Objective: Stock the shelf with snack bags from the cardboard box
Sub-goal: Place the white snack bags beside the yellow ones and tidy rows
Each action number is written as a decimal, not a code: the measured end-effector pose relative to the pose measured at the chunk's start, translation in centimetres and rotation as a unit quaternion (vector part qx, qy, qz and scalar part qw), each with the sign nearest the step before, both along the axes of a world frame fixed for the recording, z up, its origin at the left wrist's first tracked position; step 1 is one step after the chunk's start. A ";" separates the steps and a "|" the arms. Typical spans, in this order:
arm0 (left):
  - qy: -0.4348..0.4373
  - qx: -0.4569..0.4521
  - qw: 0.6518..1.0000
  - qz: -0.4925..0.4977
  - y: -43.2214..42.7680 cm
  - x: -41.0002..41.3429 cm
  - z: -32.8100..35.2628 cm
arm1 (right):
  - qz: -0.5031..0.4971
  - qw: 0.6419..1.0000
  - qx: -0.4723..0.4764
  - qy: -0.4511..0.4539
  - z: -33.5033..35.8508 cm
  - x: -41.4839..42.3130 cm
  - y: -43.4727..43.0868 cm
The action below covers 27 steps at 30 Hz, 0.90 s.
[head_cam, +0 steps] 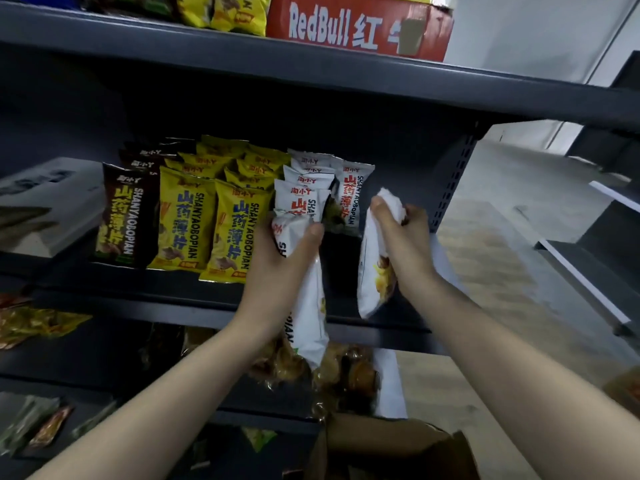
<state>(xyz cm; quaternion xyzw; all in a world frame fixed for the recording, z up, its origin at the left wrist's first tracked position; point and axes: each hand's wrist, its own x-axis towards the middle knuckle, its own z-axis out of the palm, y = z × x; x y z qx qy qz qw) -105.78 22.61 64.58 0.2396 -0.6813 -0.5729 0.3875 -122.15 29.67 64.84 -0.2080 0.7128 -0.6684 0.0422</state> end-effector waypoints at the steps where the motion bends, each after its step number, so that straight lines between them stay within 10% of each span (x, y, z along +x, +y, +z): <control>1: 0.000 -0.003 1.000 0.003 -1.1 0.2 0.1 | -0.012 1.000 0.003 0.011 0.2 -0.9 -1.0; 27: -0.028 -0.042 0.997 0.063 -13.0 -1.4 1.3 | -0.259 0.956 0.133 0.024 -2.7 -10.3 -17.1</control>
